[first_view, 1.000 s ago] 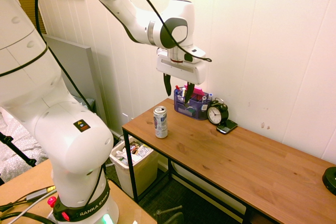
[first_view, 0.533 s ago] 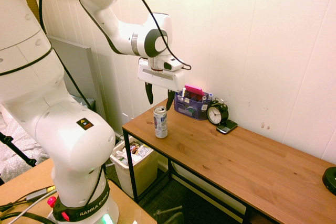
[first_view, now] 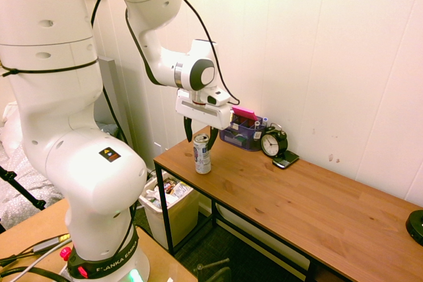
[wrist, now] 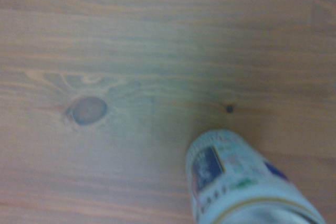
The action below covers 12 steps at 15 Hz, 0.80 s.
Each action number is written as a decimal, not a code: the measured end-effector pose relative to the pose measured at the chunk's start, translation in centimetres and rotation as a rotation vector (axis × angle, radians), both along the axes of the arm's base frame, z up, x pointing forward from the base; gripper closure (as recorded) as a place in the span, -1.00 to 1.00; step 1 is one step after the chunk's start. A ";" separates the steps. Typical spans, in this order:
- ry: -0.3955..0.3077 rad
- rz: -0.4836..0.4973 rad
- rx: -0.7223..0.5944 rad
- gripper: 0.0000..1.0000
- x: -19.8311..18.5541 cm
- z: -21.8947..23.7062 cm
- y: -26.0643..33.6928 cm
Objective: Throw the can in the trash bin
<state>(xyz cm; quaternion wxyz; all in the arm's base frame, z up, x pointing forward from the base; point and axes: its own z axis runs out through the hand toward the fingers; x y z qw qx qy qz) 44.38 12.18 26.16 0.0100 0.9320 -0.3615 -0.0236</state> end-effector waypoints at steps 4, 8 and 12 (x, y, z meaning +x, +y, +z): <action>-0.004 -0.037 -0.053 -1.00 0.3 -0.2 0.5; 0.009 -0.054 -0.072 1.00 0.1 -0.4 0.2; 0.025 -0.057 -0.075 1.00 0.2 -1.1 0.0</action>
